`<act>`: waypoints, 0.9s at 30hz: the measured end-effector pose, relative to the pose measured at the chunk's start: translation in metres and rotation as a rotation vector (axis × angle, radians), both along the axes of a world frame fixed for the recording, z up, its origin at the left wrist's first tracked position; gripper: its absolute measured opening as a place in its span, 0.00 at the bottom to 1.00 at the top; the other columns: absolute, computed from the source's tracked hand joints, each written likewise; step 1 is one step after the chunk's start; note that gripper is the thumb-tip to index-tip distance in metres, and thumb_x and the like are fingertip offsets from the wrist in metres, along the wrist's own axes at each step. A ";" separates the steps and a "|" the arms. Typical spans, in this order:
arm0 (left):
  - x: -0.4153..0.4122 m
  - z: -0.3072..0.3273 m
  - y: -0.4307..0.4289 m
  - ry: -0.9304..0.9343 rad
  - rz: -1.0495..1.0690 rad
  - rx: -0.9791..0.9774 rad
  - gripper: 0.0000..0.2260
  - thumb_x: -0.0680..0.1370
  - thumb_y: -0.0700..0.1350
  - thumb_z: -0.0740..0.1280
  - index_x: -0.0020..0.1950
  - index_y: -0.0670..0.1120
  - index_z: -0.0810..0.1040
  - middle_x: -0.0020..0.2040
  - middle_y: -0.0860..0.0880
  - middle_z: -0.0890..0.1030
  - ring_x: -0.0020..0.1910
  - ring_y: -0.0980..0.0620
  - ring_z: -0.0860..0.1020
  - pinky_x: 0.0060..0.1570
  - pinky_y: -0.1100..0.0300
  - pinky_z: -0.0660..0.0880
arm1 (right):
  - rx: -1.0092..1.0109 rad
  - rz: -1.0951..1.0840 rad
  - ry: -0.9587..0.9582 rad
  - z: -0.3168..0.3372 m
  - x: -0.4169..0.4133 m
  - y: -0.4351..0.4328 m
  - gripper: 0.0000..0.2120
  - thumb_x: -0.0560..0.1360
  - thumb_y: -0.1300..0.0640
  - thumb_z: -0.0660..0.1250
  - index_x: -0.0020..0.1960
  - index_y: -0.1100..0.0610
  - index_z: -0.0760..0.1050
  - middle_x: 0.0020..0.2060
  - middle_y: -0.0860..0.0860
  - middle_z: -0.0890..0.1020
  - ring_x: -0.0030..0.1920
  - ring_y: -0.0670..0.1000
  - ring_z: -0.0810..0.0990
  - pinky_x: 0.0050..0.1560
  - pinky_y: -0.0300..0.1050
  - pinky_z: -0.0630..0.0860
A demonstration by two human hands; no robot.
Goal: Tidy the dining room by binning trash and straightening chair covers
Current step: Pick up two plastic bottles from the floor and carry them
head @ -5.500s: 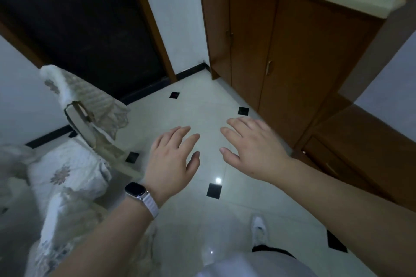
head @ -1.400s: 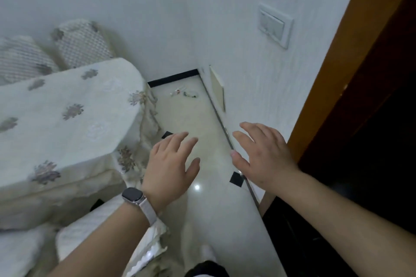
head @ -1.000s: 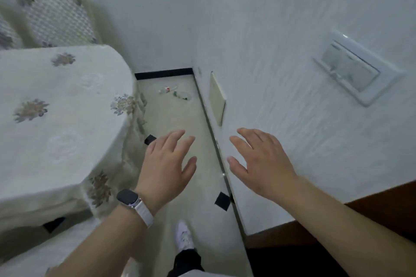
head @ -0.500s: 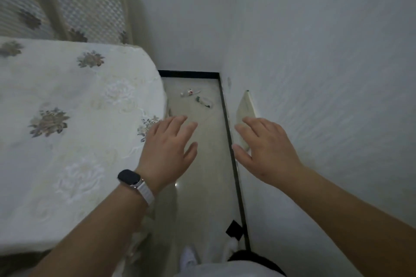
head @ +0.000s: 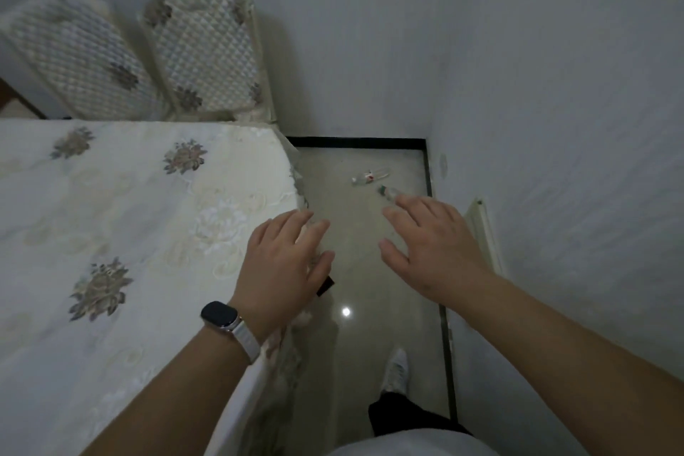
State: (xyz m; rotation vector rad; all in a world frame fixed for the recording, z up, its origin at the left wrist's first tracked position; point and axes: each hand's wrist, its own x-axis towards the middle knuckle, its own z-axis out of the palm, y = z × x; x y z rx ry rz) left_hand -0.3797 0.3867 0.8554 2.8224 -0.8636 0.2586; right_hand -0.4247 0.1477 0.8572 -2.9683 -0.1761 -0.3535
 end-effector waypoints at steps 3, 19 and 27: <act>0.048 0.009 -0.030 -0.022 0.009 0.052 0.21 0.79 0.57 0.57 0.66 0.49 0.77 0.65 0.45 0.78 0.65 0.43 0.73 0.64 0.47 0.67 | 0.019 0.005 -0.044 0.006 0.054 -0.033 0.24 0.76 0.43 0.57 0.61 0.58 0.78 0.60 0.56 0.80 0.59 0.58 0.77 0.60 0.54 0.71; 0.216 0.008 -0.131 -0.063 -0.030 0.044 0.20 0.78 0.55 0.59 0.65 0.47 0.77 0.63 0.43 0.78 0.62 0.41 0.75 0.63 0.44 0.70 | 0.024 0.066 -0.101 0.006 0.224 -0.128 0.22 0.76 0.45 0.60 0.61 0.57 0.79 0.59 0.56 0.80 0.57 0.59 0.78 0.57 0.54 0.71; 0.343 -0.021 -0.174 -0.070 -0.120 0.008 0.20 0.78 0.56 0.61 0.64 0.48 0.78 0.63 0.44 0.79 0.62 0.43 0.75 0.62 0.45 0.70 | -0.057 -0.029 -0.014 -0.009 0.317 -0.173 0.21 0.76 0.44 0.60 0.60 0.57 0.78 0.58 0.56 0.80 0.58 0.59 0.77 0.58 0.53 0.71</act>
